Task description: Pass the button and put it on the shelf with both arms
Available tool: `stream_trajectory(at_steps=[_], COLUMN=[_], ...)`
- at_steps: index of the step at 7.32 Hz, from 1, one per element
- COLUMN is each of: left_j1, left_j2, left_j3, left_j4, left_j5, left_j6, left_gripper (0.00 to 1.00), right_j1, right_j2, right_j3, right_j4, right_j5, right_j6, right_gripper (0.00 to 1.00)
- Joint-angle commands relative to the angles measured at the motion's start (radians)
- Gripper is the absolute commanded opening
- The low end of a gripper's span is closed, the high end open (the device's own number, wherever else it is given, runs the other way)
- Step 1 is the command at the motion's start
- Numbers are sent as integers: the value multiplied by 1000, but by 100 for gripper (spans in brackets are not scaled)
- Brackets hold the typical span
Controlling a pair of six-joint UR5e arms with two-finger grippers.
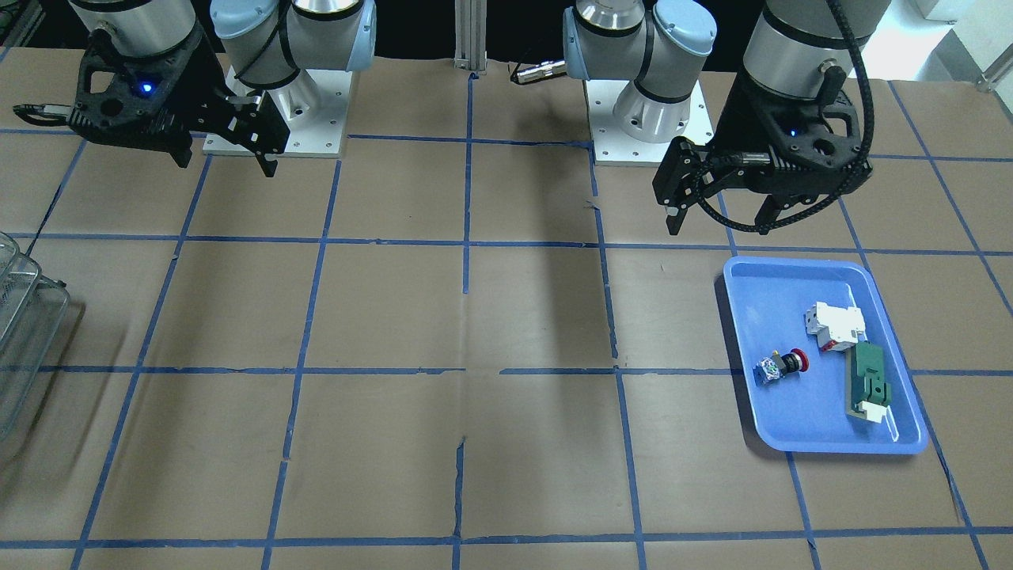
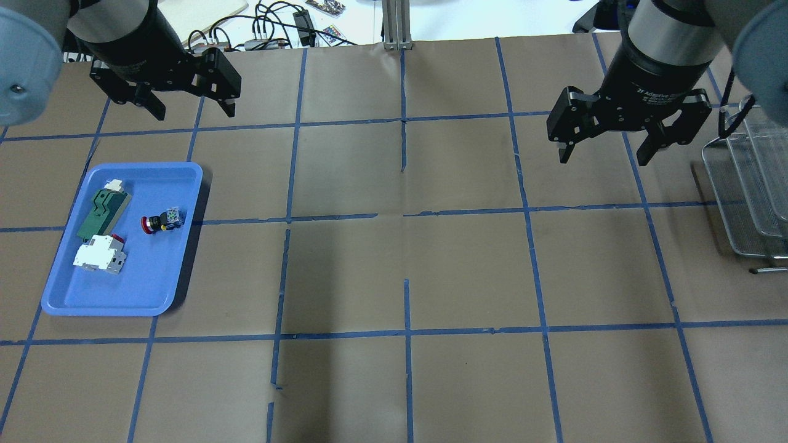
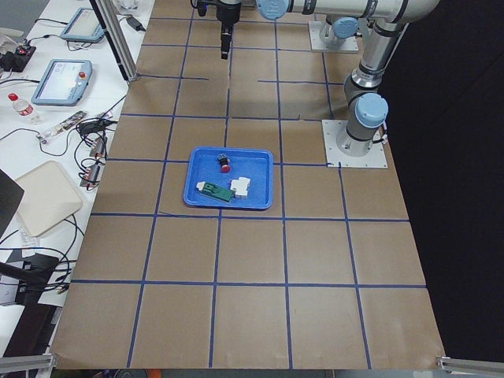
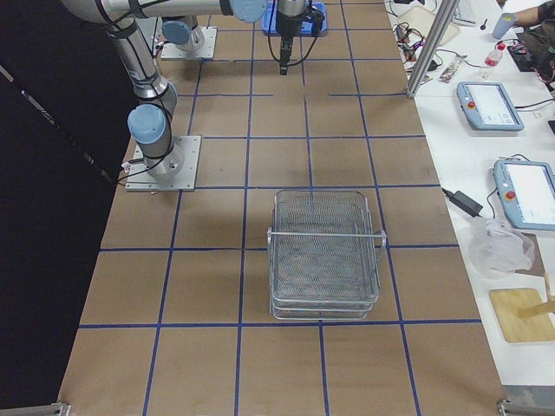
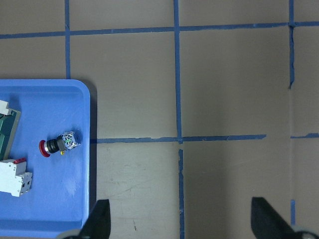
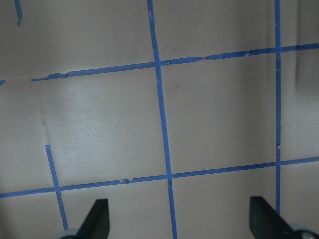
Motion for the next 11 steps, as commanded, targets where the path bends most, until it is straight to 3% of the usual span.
stream_trajectory(at_steps=[1,4,7,9,11], left_j1=[0,17,238,401,420], left_j2=[0,-21,-21,-62,-150], left_j3=[0,-6,-155,-237,-320], left_j4=[-2,-7,16,121,340], left_j5=[1,-16,-13,-24,-5], left_j6=[17,315,816,1188,1516], left_gripper=[100,100,100,100,100], right_j1=[0,0,0,0,0], right_j2=[1,1,-1,1,1], right_j3=[-3,-2,3,9,14], right_j4=[-1,-7,-19,-20,-15], right_j5=[6,6,10,10,7], right_j6=[0,0,0,0,0], right_gripper=[100,100,100,100,100])
